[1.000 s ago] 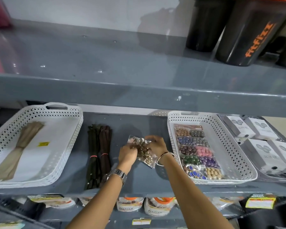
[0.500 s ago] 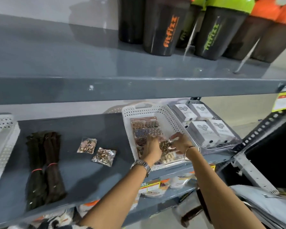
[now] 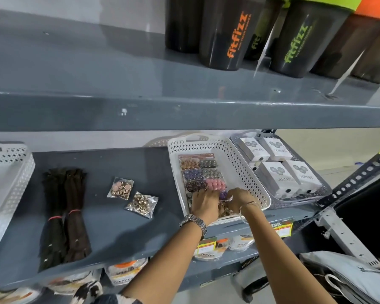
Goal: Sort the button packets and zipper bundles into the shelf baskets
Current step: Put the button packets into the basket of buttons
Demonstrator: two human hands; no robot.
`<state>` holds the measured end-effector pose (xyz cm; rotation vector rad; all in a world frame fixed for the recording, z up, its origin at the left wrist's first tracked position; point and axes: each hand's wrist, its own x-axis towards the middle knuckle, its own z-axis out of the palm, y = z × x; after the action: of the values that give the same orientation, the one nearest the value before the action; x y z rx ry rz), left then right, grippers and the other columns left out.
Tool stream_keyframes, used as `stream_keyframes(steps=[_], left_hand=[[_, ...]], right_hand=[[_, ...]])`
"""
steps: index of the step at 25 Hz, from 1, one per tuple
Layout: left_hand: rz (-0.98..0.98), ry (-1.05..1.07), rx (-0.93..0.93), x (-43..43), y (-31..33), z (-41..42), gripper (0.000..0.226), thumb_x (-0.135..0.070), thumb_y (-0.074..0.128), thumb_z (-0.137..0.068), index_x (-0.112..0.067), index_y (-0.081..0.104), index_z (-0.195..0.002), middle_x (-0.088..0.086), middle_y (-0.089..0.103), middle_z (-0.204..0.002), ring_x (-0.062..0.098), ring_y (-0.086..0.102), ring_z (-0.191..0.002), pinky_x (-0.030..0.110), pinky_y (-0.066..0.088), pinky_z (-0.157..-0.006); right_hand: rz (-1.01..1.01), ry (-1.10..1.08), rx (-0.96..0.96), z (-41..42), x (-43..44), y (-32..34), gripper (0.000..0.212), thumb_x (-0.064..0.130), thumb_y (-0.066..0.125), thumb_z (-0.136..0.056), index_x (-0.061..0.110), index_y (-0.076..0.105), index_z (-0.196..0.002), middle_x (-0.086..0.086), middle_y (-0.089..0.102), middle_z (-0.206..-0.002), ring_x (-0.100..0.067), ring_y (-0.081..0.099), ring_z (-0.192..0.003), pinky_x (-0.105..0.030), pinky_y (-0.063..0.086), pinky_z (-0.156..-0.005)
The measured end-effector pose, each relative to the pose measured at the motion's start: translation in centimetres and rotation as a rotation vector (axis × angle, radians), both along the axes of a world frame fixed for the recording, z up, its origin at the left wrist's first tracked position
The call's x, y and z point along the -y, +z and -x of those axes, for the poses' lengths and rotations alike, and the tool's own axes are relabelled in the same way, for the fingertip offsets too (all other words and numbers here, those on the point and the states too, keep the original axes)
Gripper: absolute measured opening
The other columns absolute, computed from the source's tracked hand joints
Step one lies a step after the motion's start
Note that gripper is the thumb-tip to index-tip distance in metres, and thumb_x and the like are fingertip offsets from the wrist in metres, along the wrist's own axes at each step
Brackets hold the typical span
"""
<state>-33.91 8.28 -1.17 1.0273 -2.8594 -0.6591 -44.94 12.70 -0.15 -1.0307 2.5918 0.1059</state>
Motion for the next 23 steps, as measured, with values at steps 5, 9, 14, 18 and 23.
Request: stream_keyframes(steps=[5, 9, 14, 18, 23], left_hand=[[0.152, 0.019, 0.205, 1.2, 1.1, -1.1, 0.037, -0.013, 0.053, -0.091, -0.014, 0.054, -0.128, 0.006, 0.058, -0.133, 0.027, 0.041, -0.130, 0.042, 0.023, -0.113], [0.137, -0.011, 0.256, 1.3, 1.4, -1.8, 0.030, -0.013, 0.054, -0.092, -0.010, 0.061, -0.121, 0.008, 0.060, -0.130, 0.029, 0.041, -0.129, 0.043, 0.022, -0.115], [0.059, 0.230, -0.180, 3.3, 3.4, -3.3, 0.040, -0.009, 0.055, -0.090, -0.013, 0.051, -0.130, 0.009, 0.046, -0.141, 0.029, 0.041, -0.130, 0.042, 0.033, -0.108], [0.031, 0.638, -0.218, 8.3, 2.8, -9.2, 0.042, -0.004, 0.049, -0.089, -0.017, 0.049, -0.129, 0.011, 0.052, -0.135, 0.031, 0.051, -0.125, 0.041, 0.045, -0.098], [-0.142, 0.675, 0.201, 8.6, -1.6, -16.0, 0.046, -0.019, 0.047, -0.094, -0.009, 0.039, -0.139, 0.018, 0.039, -0.145, 0.036, 0.039, -0.133, 0.045, 0.038, -0.107]], right_hand=[[0.044, -0.028, -0.018, -0.2, 0.3, -0.1, 0.032, 0.004, 0.052, -0.085, 0.016, 0.068, -0.111, -0.009, 0.066, -0.117, -0.026, 0.063, -0.105, -0.038, 0.054, -0.094], [0.062, -0.078, 0.036, -1.2, 0.4, 0.4, 0.030, 0.011, 0.052, -0.082, 0.017, 0.071, -0.106, -0.007, 0.068, -0.113, -0.023, 0.062, -0.092, -0.033, 0.055, -0.090], [0.407, -0.018, -0.053, -6.5, 4.0, 3.8, 0.032, 0.012, 0.054, -0.089, 0.026, 0.064, -0.116, -0.009, 0.061, -0.121, -0.027, 0.064, -0.103, -0.036, 0.055, -0.089], [0.493, 0.114, 0.166, -13.1, 8.8, 4.7, 0.029, 0.008, 0.049, -0.088, 0.014, 0.067, -0.111, -0.012, 0.068, -0.119, -0.030, 0.064, -0.110, -0.036, 0.052, -0.090], [0.180, -0.021, 0.283, -18.7, 9.9, -0.9, 0.048, 0.020, 0.051, -0.090, 0.009, 0.043, -0.135, -0.012, 0.046, -0.142, -0.030, 0.047, -0.130, -0.038, 0.043, -0.102]])
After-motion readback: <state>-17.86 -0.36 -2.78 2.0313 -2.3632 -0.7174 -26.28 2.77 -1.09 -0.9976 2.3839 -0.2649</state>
